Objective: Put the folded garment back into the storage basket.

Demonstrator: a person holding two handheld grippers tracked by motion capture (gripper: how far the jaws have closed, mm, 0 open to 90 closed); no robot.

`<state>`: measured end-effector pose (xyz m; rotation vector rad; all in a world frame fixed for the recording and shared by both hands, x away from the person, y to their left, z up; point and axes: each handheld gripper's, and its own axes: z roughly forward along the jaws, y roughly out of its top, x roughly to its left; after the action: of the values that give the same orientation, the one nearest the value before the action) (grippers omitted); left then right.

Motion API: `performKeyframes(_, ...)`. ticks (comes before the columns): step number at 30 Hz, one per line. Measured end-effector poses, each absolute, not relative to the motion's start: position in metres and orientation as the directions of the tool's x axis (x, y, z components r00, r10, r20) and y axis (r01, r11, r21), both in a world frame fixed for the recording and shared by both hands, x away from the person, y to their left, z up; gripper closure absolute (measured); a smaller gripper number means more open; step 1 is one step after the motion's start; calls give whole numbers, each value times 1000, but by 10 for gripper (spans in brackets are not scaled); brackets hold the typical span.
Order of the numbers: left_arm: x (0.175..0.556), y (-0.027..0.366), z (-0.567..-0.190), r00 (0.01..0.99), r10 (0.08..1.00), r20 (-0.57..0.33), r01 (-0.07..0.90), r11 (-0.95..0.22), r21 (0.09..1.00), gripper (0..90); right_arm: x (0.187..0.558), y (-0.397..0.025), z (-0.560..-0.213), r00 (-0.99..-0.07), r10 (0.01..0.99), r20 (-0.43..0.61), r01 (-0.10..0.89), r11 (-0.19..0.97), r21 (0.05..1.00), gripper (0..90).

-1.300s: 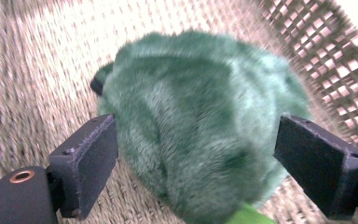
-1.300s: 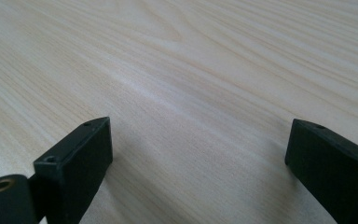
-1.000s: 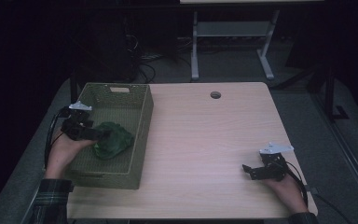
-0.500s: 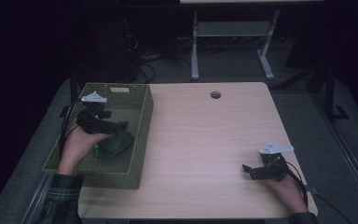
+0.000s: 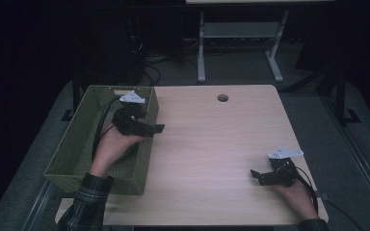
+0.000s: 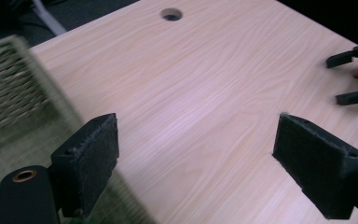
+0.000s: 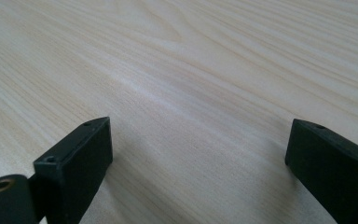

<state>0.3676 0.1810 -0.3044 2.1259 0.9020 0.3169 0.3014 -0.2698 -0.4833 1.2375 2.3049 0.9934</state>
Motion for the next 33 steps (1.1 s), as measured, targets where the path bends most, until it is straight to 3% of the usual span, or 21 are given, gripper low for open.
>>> performKeyframes(18,358,99,-340,778,624,-75,453,-475,754,139,301,-270,-483,-561,827,29,589,375,716,70)
performKeyframes(33,346,78,-409,794,605,-68,451,-509,734,136,301,-270,-483,-561,828,31,591,374,715,69)
